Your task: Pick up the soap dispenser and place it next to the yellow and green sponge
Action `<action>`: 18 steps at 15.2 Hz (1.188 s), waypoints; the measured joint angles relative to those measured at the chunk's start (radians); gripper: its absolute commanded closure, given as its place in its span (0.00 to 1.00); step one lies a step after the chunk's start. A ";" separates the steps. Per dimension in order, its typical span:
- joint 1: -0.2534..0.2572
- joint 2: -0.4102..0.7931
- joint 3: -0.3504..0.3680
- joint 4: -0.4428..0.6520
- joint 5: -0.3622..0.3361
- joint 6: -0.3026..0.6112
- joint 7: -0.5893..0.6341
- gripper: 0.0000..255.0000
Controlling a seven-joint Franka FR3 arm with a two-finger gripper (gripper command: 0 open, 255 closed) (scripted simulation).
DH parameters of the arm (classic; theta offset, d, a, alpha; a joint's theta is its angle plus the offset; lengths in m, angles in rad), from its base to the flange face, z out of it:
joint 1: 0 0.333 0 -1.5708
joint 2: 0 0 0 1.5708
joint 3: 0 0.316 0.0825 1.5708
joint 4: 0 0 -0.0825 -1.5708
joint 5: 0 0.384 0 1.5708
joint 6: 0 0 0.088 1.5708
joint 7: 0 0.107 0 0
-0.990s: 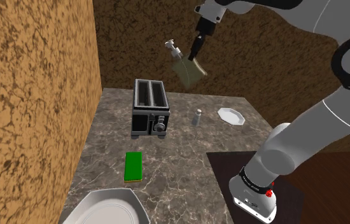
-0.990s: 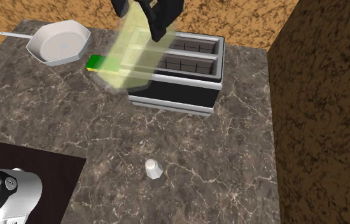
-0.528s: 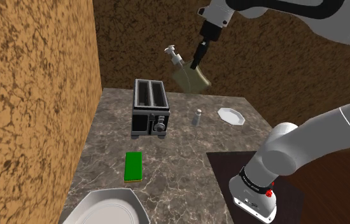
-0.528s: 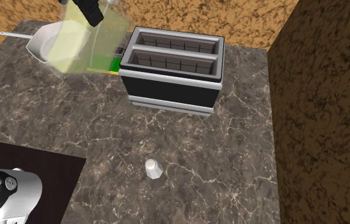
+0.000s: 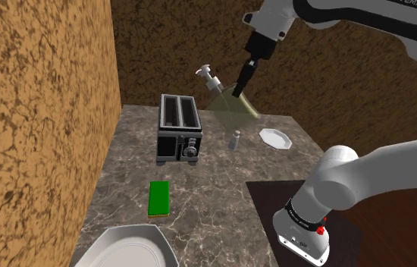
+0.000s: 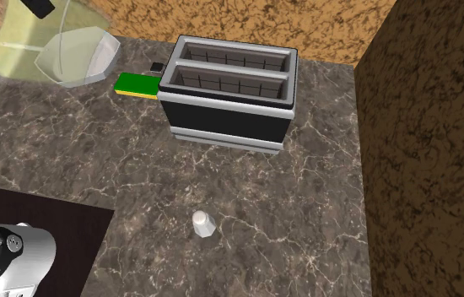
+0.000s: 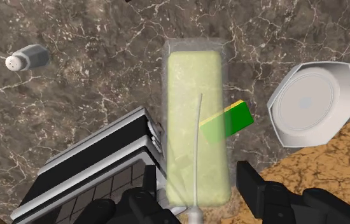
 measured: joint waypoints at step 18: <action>0.040 -0.137 0.091 -0.265 0.066 0.142 0.064 1.00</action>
